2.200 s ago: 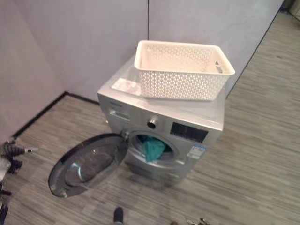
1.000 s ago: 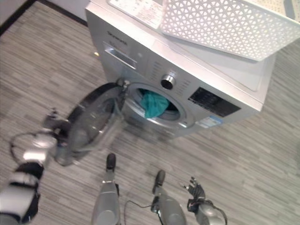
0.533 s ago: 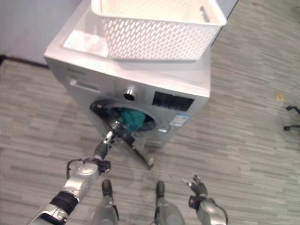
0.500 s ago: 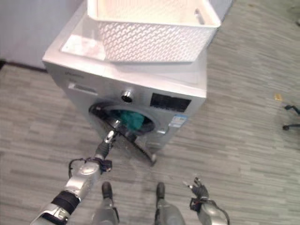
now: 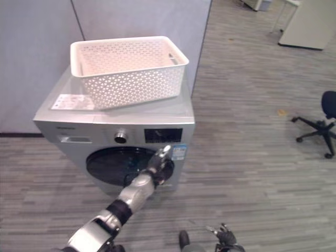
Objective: Grab the laundry basket,head to the washer,open it,put in the laundry and shut it.
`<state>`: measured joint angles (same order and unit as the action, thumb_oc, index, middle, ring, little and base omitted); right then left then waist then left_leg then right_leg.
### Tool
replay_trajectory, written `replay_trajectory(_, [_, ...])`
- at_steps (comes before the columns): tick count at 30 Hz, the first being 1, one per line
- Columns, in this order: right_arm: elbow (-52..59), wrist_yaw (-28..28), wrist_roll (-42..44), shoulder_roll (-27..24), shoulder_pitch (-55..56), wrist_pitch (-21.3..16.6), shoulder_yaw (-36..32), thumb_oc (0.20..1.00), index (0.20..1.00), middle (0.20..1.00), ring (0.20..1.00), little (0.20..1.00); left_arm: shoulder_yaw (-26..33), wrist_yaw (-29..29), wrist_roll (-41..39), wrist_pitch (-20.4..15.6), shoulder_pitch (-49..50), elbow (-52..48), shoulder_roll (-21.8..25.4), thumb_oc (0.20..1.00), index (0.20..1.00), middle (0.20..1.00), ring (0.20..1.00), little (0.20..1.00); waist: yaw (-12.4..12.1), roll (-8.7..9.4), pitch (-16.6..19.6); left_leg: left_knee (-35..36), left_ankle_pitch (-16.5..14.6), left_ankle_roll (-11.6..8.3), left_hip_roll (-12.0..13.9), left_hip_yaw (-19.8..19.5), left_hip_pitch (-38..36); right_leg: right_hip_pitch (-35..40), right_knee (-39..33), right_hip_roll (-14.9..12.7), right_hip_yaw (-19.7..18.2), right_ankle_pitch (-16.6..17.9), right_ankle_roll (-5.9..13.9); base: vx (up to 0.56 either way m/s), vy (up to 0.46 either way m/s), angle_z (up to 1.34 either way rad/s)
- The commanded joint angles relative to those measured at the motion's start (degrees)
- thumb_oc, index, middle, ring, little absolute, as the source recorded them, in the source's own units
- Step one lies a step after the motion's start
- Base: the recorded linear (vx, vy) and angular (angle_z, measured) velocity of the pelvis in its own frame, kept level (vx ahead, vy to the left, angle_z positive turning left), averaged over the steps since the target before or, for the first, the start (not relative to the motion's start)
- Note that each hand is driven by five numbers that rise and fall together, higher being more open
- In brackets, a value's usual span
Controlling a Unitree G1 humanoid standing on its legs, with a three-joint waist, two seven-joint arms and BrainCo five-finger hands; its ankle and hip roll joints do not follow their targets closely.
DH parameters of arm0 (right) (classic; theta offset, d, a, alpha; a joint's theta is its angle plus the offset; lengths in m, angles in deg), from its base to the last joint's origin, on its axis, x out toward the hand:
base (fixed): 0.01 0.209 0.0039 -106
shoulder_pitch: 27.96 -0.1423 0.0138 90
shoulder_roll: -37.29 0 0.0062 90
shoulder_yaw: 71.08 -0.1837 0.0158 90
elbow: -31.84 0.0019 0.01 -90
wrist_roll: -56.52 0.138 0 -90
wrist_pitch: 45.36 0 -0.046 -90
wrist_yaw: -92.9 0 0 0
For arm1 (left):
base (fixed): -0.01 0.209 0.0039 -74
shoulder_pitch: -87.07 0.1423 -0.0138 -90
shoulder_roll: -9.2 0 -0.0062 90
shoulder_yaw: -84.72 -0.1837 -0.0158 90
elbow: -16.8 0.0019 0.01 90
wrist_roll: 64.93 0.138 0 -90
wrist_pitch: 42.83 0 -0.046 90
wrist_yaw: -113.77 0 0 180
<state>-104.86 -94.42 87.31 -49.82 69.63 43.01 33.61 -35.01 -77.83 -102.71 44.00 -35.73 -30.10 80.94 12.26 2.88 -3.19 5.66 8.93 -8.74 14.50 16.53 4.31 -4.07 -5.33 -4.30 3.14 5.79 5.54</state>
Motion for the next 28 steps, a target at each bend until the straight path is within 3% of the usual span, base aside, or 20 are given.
replay_trajectory(1, [1.92,-0.31,0.89,-2.29,-1.04,-2.94,-2.75,1.000,1.000,1.000,1.000,1.000,-1.36,0.61,1.82,-6.17,-2.11,-8.65,4.68,1.000,1.000,1.000,1.000,1.000,-1.66,-1.14,-3.60,-0.66,-3.76,2.29,0.34,-0.69,-0.65,-2.29,5.83,-3.62,0.40,-6.14,2.95,-0.02,-0.017,-0.32])
replay_trajectory(4, [0.15,0.49,0.33,-1.32,0.04,-3.57,-4.24,1.000,1.000,1.000,1.000,1.000,-1.16,4.40,3.28,-7.72,5.89,-17.68,9.51,1.000,1.000,1.000,1.000,1.000,-3.44,-1.12,-3.61,-0.66,-3.74,2.31,0.27,0.01,-1.40,-1.74,4.95,-3.65,-0.34,-5.74,3.17,0.00,-0.029,-0.30])
replay_trajectory(8, [-5.85,1.30,-0.37,0.26,-0.39,-4.83,-7.37,1.000,1.000,1.000,1.000,1.000,3.31,10.16,3.65,-8.60,19.61,-20.47,15.83,1.000,1.000,1.000,1.000,1.000,-6.14,-1.81,-3.10,-0.66,-3.56,2.23,0.01,-0.99,-1.94,-0.12,3.90,-4.02,0.95,-6.14,3.31,0.01,-0.036,-0.04])
replay_trajectory(11, [-11.62,2.23,-0.90,0.76,-0.65,-5.91,-10.69,1.000,1.000,1.000,1.000,1.000,11.49,13.05,4.01,-9.01,30.66,-14.83,18.82,1.000,1.000,1.000,1.000,1.000,-9.06,-2.35,-2.38,-0.66,-3.40,2.24,-0.68,-3.14,-2.05,2.24,3.65,-4.52,3.39,-6.81,3.27,0.03,-0.041,0.29])
replay_trajectory(13, [-12.13,2.43,-0.86,0.79,-0.55,-5.90,-11.31,1.000,1.000,1.000,1.000,1.000,13.63,13.48,3.32,-8.61,32.94,-13.64,19.09,1.000,1.000,1.000,1.000,1.000,-9.51,-2.55,-2.08,-0.66,-3.25,2.29,-0.79,-3.71,-1.87,2.41,3.59,-4.58,3.90,-6.77,3.17,0.00,-0.016,0.38])
replay_trajectory(15, [-13.16,2.99,-0.89,0.39,-0.23,-6.19,-13.56,1.000,1.000,1.000,1.000,1.000,21.11,15.59,-0.62,-7.60,38.80,-6.84,19.34,1.000,1.000,1.000,1.000,1.000,-11.28,-3.05,-1.52,-0.66,-3.18,2.45,-1.25,-5.29,-2.18,3.88,3.60,-4.83,5.49,-7.13,2.97,0.00,-0.016,0.42])
replay_trajectory(16, [-13.17,3.00,-0.89,0.39,-0.25,-6.19,-13.56,1.000,1.000,1.000,1.000,1.000,21.12,15.59,-0.63,-7.61,38.79,-6.83,19.34,1.000,1.000,1.000,1.000,1.000,-11.27,-3.07,-1.38,-0.66,-3.09,2.44,-1.22,-5.31,-1.97,3.70,3.56,-4.79,5.49,-7.03,2.95,0.01,-0.004,0.27])
replay_trajectory(18, [-13.89,3.52,-1.25,0.07,0.42,-6.50,-15.64,1.000,1.000,1.000,1.000,1.000,27.71,17.58,-2.17,-7.65,40.68,1.00,19.75,1.000,1.000,1.000,1.000,1.000,-12.62,-3.32,-0.48,-0.66,-3.29,2.49,-1.67,-6.68,-2.23,5.00,3.30,-5.02,6.80,-7.45,2.98,0.01,0.004,0.43])
replay_trajectory(20, [-14.06,3.38,-1.57,0.08,0.70,-6.63,-16.07,1.000,1.000,1.000,1.000,1.000,30.09,17.34,-1.96,-8.14,41.16,3.37,20.09,1.000,1.000,1.000,1.000,1.000,-13.13,-3.34,-0.14,-0.66,-3.17,2.48,-1.78,-7.29,-1.98,5.17,3.32,-5.04,7.33,-7.51,2.84,-0.01,-0.001,0.28])
replay_trajectory(21, [-14.95,2.80,-2.54,0.16,0.68,-6.98,-16.54,1.000,1.000,1.000,1.000,1.000,31.78,15.72,1.07,-8.93,40.46,8.69,20.16,1.000,1.000,1.000,1.000,1.000,-13.79,-3.33,-0.06,-0.66,-3.13,2.44,-1.98,-8.10,-1.93,5.64,3.49,-5.14,7.88,-7.85,2.77,-0.02,-0.003,0.11])
replay_trajectory(28, [-19.58,-0.10,-5.77,1.31,0.48,-7.38,-14.70,1.000,1.000,1.000,1.000,1.000,34.84,9.17,7.16,-11.20,37.10,23.97,18.90,1.000,1.000,1.000,1.000,1.000,-15.11,-2.51,0.87,-0.66,-2.89,2.47,-3.00,-11.87,-0.83,7.24,3.88,-5.26,11.06,-9.03,2.05,-0.01,-0.015,0.27])
